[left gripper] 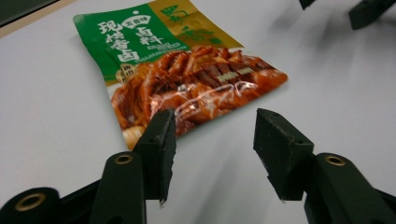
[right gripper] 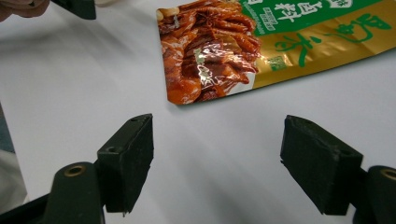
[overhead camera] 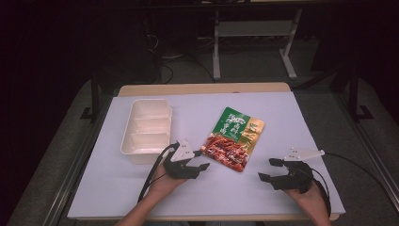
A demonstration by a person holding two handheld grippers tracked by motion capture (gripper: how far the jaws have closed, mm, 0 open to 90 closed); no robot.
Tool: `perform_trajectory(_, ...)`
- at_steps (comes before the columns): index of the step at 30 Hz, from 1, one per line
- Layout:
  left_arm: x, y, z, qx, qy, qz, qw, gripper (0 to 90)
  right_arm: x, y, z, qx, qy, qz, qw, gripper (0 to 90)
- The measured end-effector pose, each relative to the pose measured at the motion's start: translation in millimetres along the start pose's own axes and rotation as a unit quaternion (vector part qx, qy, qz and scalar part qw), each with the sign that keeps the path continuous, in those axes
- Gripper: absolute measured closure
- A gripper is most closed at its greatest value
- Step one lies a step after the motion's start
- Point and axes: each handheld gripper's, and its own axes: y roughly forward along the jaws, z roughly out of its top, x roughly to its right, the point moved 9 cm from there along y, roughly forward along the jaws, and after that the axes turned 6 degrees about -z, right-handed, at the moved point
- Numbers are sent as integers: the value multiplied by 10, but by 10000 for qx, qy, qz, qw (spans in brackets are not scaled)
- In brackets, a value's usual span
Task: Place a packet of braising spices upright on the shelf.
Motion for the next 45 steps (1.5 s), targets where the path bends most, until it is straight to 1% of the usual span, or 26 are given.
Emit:
perform_trajectory(2,-24,20,23,14,-9,29,10000,532,6,19,11,-30,6,-37,10000,251)
perform_trajectory(3,-73,71,52,-41,-53,39,10000,545,8,32,15,-44,12,-45,10000,251)
perform_trajectory(6,-139,144,80,-68,-111,46,9999,592,21,82,34,-97,8,-90,9999,251)
perform_trajectory(7,-163,166,82,-107,-115,54,9999,613,25,99,45,-110,-10,-106,9999,251)
perform_trajectory(9,-202,217,75,-192,-215,33,9996,631,45,124,75,-127,-42,-211,9997,251)
perform_trajectory(11,-244,261,70,-231,-284,32,9993,655,61,142,109,-99,-46,-249,9996,251)
perform_trajectory(12,-244,261,70,-231,-284,32,9993,665,61,142,109,-99,-46,-249,9996,251)
perform_trajectory(13,-263,285,62,-268,-314,29,9991,676,89,163,145,-116,-7,-325,9994,252)
perform_trajectory(16,-321,347,34,-335,-348,52,9988,710,113,183,172,-123,15,-343,9993,253)
perform_trajectory(19,-376,430,-53,-519,-514,69,9973,760,250,250,249,-259,152,-364,9989,252)
perform_trajectory(20,-386,444,-78,-600,-525,93,9968,763,295,263,281,-272,179,-371,9988,250)
perform_trajectory(21,-386,444,-78,-600,-525,93,9968,764,339,277,317,-269,214,-374,9987,249)
perform_trajectory(22,-395,471,-116,-723,-510,153,9960,770,382,293,352,-280,248,-370,9986,248)
perform_trajectory(23,-400,477,-127,-775,-478,169,9957,778,418,311,388,-280,293,-368,9985,247)
perform_trajectory(25,-405,485,-123,-773,-488,220,9956,794,486,362,444,-349,338,-398,9980,248)
perform_trajectory(27,-403,489,-134,-858,-415,267,9951,810,535,418,492,-409,398,-430,9974,248)
perform_trajectory(28,-392,500,-140,-868,-433,268,9949,823,550,439,511,-405,423,-425,9974,248)
perform_trajectory(30,-384,512,-152,-917,-454,238,9945,852,607,500,547,-551,487,-490,9961,248)
perform_trajectory(32,-375,519,-155,-937,-465,223,9943,874,643,547,584,-655,563,-475,9951,245)
perform_trajectory(34,-377,521,-153,-951,-460,189,9942,889,682,579,626,-801,561,-525,9938,238)
perform_trajectory(37,-381,522,-154,-939,-471,165,9943,890,752,609,704,-879,600,-600,9925,239)
perform_trajectory(38,-380,522,-153,-936,-471,165,9944,890,773,618,720,-852,626,-611,9925,239)
perform_trajectory(40,-377,522,-153,-942,-444,170,9944,892,799,635,729,-890,674,-593,9920,238)
perform_trajectory(41,-374,522,-154,-954,-427,170,9944,892,876,674,731,-970,774,-640,9902,232)
perform_trajectory(43,-377,522,-154,-944,-441,159,9944,893,935,703,735,-979,922,-644,9888,232)
perform_trajectory(45,-378,522,-154,-941,-449,152,9944,893,979,732,736,-952,997,-649,9883,237)
